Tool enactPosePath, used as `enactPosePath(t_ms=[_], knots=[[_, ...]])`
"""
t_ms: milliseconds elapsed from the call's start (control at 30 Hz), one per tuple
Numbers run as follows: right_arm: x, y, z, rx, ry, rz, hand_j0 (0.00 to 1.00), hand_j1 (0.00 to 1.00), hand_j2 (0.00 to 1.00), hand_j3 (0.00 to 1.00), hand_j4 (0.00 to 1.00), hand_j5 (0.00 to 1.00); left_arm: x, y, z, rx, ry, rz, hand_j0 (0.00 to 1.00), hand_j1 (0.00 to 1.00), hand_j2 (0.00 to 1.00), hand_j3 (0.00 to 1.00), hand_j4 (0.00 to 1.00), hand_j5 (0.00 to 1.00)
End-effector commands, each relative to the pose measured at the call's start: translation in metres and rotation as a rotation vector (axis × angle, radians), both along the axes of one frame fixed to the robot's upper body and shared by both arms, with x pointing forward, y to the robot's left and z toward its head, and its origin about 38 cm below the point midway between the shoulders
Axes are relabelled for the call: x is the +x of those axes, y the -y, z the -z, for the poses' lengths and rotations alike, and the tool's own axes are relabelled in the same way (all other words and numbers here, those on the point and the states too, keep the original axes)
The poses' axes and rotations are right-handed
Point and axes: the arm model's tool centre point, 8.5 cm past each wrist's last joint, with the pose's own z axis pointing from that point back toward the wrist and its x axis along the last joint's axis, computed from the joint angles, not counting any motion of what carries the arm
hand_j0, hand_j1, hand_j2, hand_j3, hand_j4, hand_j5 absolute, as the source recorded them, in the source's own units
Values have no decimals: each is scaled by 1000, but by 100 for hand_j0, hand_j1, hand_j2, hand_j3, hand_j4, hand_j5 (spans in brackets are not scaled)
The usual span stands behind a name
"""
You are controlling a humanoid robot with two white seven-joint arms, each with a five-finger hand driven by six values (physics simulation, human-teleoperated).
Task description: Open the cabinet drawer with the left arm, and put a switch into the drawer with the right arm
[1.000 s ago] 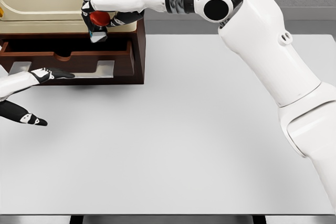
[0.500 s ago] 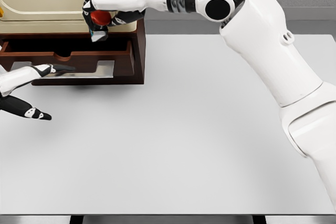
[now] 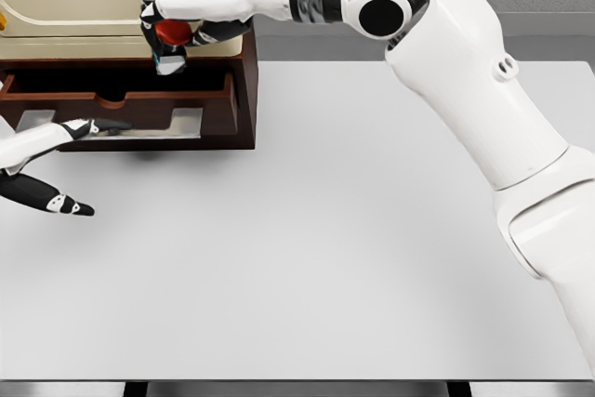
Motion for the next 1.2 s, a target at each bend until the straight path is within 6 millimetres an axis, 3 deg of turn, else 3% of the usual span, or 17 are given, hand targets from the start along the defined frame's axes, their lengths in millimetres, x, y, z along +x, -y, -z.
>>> enactPosePath(t_ms=[0, 233, 467, 1033, 1100, 1167], knots=[[0, 0, -1, 7, -4, 0, 45, 45, 45, 45, 45, 45, -1, -2, 2, 34, -5, 7, 100, 100, 100, 100, 100, 100], [1, 2, 1, 5, -7, 7, 45, 45, 45, 45, 45, 45, -12, 2, -10, 55, 0, 41, 100, 100, 100, 100, 100, 100], [1, 2, 1, 5, -7, 7, 45, 45, 45, 45, 45, 45, -18, 9, -5, 48, -18, 65, 100, 100, 100, 100, 100, 100], [2, 3, 1, 4, -7, 8, 46, 46, 46, 46, 46, 46, -34, 0, -24, 105, -31, 74, 100, 100, 100, 100, 100, 100], [2, 3, 0, 5, -6, 9, 50, 50, 50, 50, 50, 50, -34, 1, -24, 103, -31, 78, 100, 100, 100, 100, 100, 100], [2, 3, 0, 5, -6, 8, 65, 65, 65, 65, 65, 65, -35, -1, -27, 112, -28, 76, 100, 100, 100, 100, 100, 100]])
